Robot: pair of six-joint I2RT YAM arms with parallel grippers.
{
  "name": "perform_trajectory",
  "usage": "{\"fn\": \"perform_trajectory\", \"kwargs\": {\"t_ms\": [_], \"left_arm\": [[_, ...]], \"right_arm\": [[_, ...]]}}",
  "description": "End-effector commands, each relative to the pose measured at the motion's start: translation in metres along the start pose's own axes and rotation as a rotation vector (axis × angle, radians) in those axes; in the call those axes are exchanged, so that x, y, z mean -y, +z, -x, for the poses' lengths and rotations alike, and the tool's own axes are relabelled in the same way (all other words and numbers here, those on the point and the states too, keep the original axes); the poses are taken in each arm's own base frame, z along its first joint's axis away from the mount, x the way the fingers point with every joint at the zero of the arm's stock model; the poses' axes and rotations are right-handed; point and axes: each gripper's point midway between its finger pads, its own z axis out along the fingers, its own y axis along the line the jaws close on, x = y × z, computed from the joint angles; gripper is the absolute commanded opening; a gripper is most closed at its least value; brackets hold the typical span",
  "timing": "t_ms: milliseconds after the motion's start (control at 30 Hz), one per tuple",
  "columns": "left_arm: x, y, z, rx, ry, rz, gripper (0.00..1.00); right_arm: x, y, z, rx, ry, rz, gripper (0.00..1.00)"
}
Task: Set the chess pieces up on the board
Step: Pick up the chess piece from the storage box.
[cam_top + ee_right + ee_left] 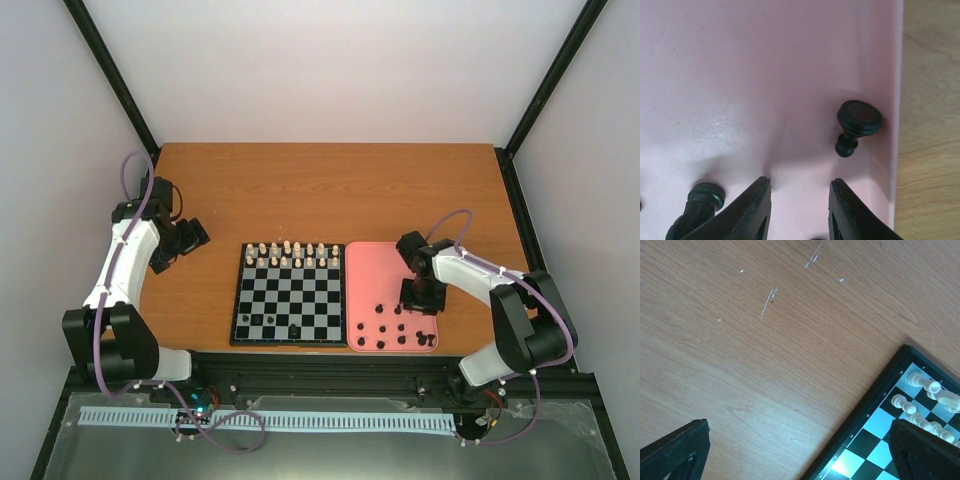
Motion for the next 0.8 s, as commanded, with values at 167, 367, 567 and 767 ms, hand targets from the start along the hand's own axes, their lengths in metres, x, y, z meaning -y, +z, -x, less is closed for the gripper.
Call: {"fn": "perform_trajectory", "kwargs": {"t_ms": [167,367,567,767], "left_arm": [[0.010,-0.012,0.013,0.037,0.019,-0.025,1.00],[0.010,-0.009,0.012,0.032,0.017,-0.026,1.00],[0.010,-0.011,0.012,0.036,0.022,-0.020,1.00],[0.007,-0.012,0.012,0.038,0.023,-0.010,1.00]], "right_arm": [[0.009,-0.040,0.008,0.080,0.023,-0.017,0.33],[-0.006,-0.050,0.010,0.093,-0.038,0.071,0.33],[-0.040,-0.066,0.025,0.132,-0.128,0.177,0.31],[-0.064,-0.064,0.027,0.126,-0.219,0.132,0.31]]}}
